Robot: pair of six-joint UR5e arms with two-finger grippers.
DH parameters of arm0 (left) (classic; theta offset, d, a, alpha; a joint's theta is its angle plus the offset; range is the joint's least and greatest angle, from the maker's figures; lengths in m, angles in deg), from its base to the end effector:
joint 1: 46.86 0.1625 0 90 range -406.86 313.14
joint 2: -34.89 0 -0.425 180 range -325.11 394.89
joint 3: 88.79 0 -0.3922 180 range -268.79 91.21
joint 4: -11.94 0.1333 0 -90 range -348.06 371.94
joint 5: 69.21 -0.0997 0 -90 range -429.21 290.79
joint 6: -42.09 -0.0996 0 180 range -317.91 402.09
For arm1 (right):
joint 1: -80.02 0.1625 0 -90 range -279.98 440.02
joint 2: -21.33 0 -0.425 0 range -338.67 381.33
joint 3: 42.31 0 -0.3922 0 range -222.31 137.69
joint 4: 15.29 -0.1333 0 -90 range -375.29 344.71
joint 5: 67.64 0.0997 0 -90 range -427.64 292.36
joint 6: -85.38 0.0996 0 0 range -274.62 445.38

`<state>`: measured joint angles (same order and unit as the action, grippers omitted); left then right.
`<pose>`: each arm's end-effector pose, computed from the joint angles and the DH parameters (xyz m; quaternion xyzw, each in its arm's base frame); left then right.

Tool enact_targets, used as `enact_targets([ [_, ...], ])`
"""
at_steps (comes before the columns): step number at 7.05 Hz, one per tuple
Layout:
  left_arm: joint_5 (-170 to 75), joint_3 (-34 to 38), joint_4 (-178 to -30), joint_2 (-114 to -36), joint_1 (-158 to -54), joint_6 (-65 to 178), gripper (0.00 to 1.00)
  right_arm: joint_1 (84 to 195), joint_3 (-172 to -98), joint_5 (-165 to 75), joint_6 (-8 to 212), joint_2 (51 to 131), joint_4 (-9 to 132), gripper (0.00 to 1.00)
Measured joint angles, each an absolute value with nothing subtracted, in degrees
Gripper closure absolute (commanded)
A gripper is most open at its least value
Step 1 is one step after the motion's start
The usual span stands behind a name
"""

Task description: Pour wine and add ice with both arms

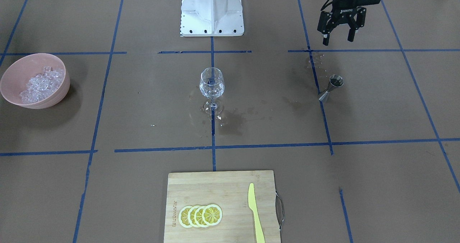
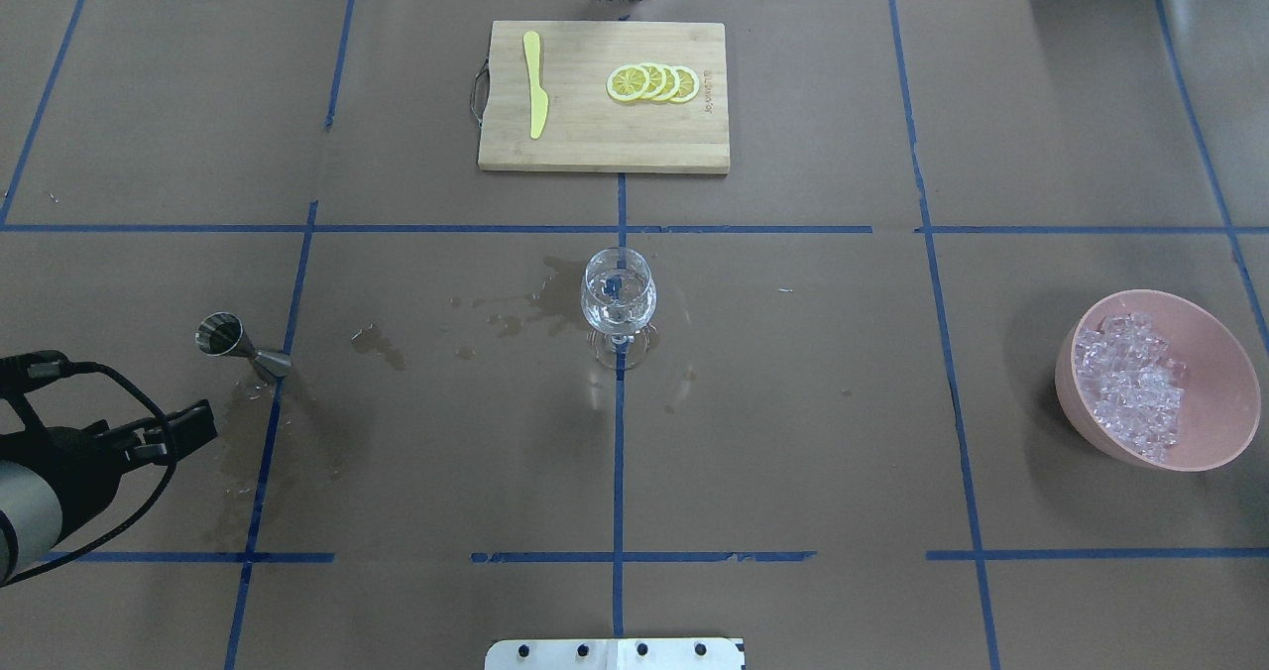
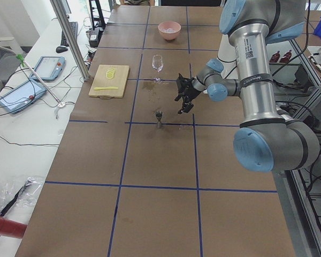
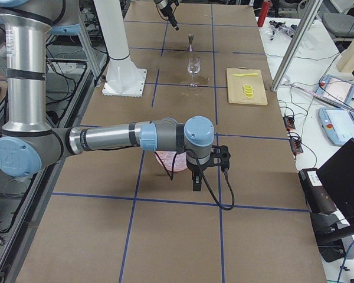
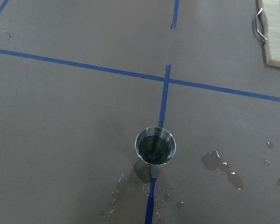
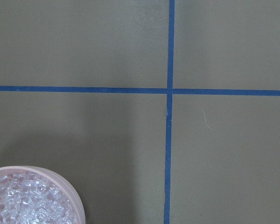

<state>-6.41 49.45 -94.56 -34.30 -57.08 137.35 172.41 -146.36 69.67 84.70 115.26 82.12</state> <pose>0.2934 -0.2346 0.3737 0.2336 0.3538 -0.2086 0.8814 0.0792 -0.4568 0.5803 0.0324 -0.4004 0.0042 0.9158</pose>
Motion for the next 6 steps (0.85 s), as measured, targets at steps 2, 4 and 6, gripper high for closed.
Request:
enact_targets([
  [2, -16.2, 46.6, -92.9, -36.1, -52.3, 143.1, 0.01, 172.4, -147.5, 69.6, 84.8, 115.3, 82.2, 0.0],
  [4, -22.8, 40.8, -92.7, -39.1, -50.7, 147.4, 0.01, 172.4, -147.7, 69.5, 84.8, 115.3, 82.2, 0.0],
  [6, -28.7, 34.8, -92.6, -41.4, -50.3, 150.0, 0.01, 172.4, -147.9, 69.6, 84.8, 115.3, 82.2, 0.0],
])
